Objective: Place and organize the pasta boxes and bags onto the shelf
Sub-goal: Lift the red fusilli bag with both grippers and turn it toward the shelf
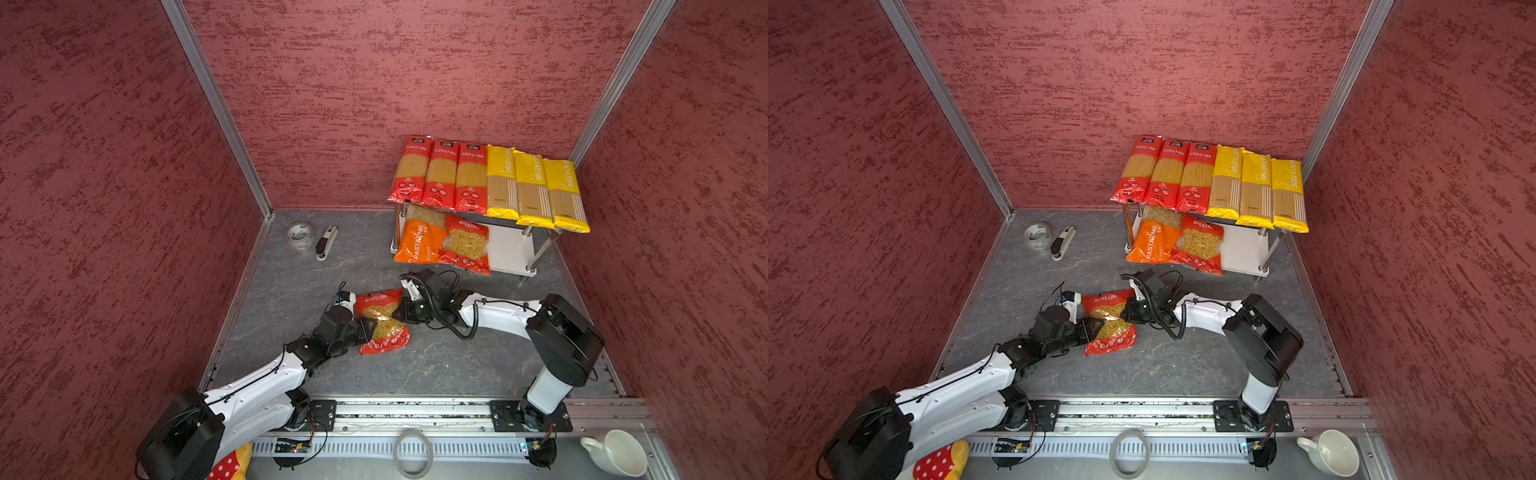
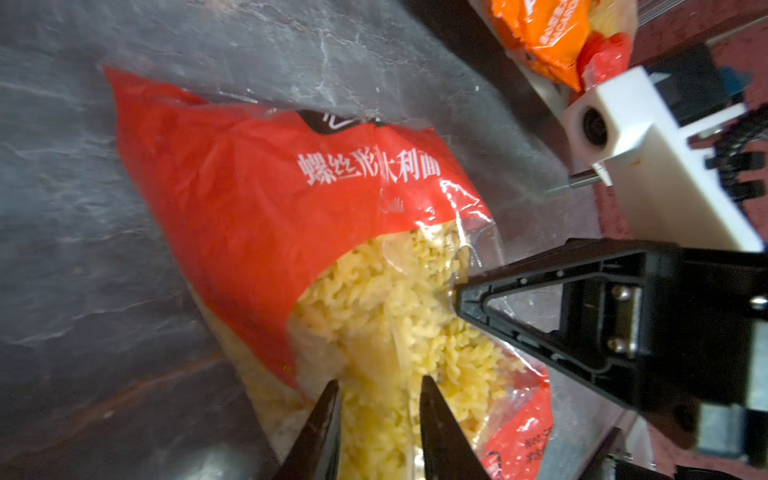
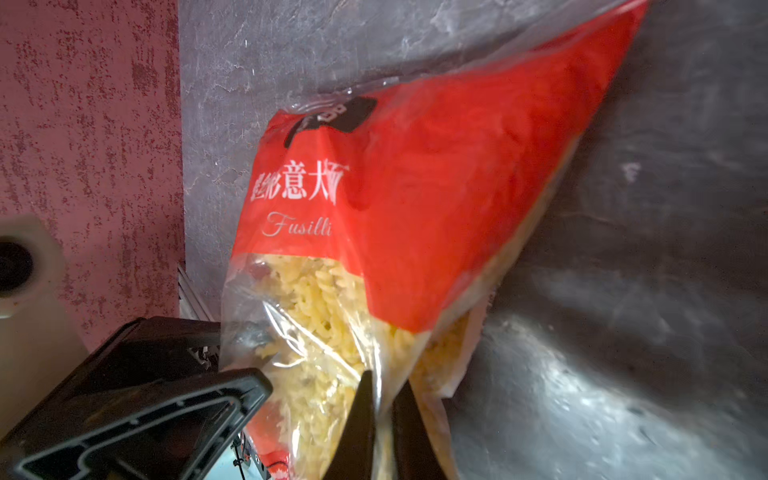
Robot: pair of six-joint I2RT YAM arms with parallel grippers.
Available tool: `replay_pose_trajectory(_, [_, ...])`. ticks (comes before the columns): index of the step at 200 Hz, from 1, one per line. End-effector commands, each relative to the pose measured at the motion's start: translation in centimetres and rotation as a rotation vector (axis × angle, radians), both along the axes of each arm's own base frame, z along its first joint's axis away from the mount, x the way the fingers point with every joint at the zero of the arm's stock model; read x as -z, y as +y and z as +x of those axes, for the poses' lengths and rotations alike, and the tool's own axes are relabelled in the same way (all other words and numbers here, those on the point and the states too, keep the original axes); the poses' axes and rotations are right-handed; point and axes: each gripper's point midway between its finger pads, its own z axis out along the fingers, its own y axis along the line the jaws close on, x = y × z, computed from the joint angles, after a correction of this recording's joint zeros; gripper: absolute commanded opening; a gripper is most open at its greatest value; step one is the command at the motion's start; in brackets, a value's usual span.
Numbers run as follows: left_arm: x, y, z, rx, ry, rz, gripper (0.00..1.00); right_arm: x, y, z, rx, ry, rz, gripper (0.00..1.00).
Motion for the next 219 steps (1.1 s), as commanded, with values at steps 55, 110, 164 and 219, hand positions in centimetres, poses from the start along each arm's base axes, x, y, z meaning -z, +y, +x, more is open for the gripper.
replay_pose_trajectory(55, [-9.3,-7.5,2.0,0.207,-0.216,-0.156,0.19,-7.9,-3.7,-0.5,-0.082,-0.218,0.035,0.0])
replay_pose_trajectory(110, [-12.2,-12.1,2.2,0.323,-0.265,-0.188,0.16,-10.1,-7.3,-1.3,-0.032,-0.283,0.037,0.0])
replay_pose_trajectory(164, [-8.9,-10.9,2.1,0.288,-0.181,-0.081,0.34,-6.1,-11.2,-0.8,0.101,-0.175,-0.038,0.0])
replay_pose_trajectory(219, [0.1,-9.7,0.8,0.238,0.022,0.111,0.65,-1.6,-14.2,-0.2,0.195,-0.096,-0.11,0.0])
